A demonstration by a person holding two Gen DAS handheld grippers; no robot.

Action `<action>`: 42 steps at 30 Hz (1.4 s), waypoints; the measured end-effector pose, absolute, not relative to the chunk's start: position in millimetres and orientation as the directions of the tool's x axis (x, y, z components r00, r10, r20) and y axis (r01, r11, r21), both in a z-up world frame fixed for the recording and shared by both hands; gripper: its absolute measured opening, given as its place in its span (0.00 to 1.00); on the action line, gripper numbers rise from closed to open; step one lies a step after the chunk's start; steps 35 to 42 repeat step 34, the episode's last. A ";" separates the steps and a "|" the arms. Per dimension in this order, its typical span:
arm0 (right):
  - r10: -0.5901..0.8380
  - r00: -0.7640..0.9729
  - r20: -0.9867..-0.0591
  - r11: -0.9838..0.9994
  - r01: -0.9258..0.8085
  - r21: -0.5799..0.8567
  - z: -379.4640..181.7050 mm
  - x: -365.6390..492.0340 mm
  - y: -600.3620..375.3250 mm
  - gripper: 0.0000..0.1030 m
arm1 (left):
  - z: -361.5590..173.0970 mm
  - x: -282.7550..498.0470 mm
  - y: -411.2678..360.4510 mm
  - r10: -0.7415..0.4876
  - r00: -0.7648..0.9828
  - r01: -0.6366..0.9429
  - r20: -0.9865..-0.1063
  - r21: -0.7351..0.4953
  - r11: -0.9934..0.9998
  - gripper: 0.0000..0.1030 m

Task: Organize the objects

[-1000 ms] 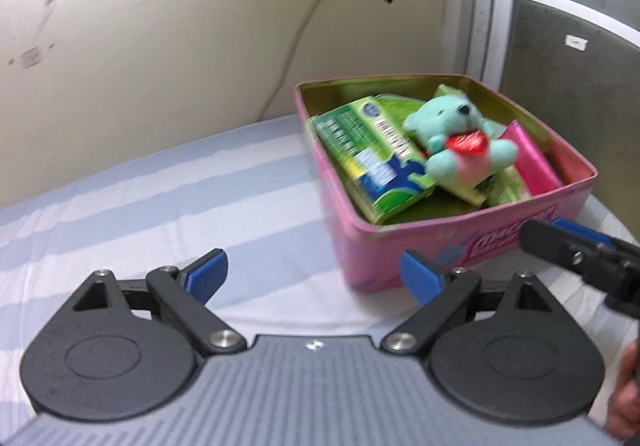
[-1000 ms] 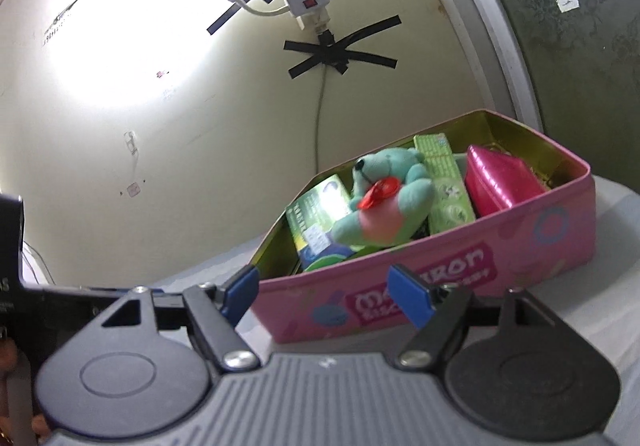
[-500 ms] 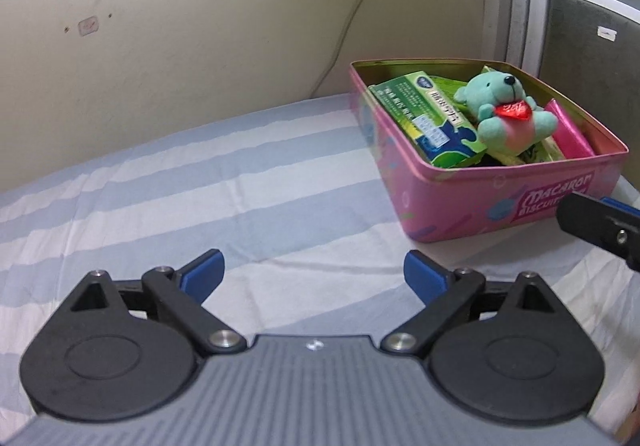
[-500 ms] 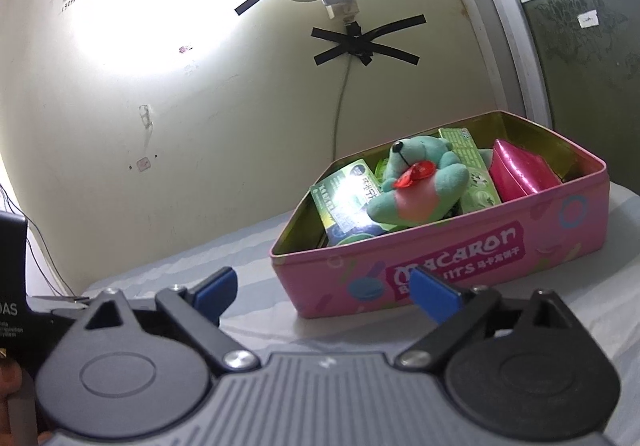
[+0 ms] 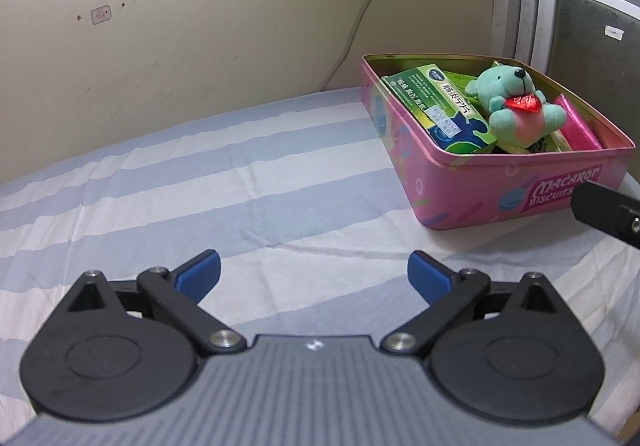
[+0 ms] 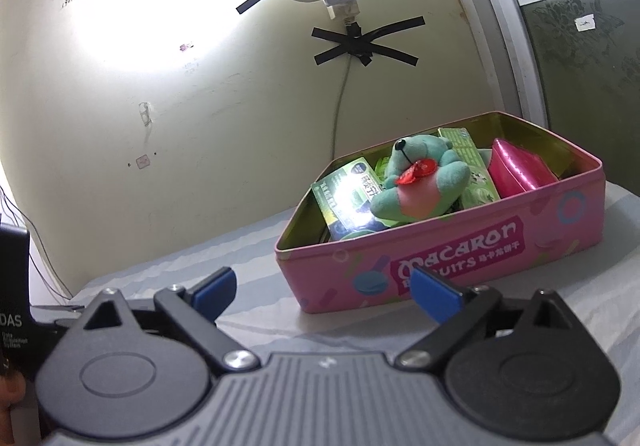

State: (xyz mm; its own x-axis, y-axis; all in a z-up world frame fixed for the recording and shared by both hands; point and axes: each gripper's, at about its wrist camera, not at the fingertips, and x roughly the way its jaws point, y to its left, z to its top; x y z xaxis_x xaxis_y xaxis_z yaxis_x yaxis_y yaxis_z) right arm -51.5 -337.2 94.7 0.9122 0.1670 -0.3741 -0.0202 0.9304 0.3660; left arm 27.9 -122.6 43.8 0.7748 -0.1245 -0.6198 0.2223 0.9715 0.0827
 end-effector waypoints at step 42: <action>0.177 0.896 -0.408 0.921 -0.005 0.389 79.6 -46.2 -344.6 0.97 | 39.0 25.4 -130.5 -0.150 0.769 0.268 -0.622 0.101 0.958 1.00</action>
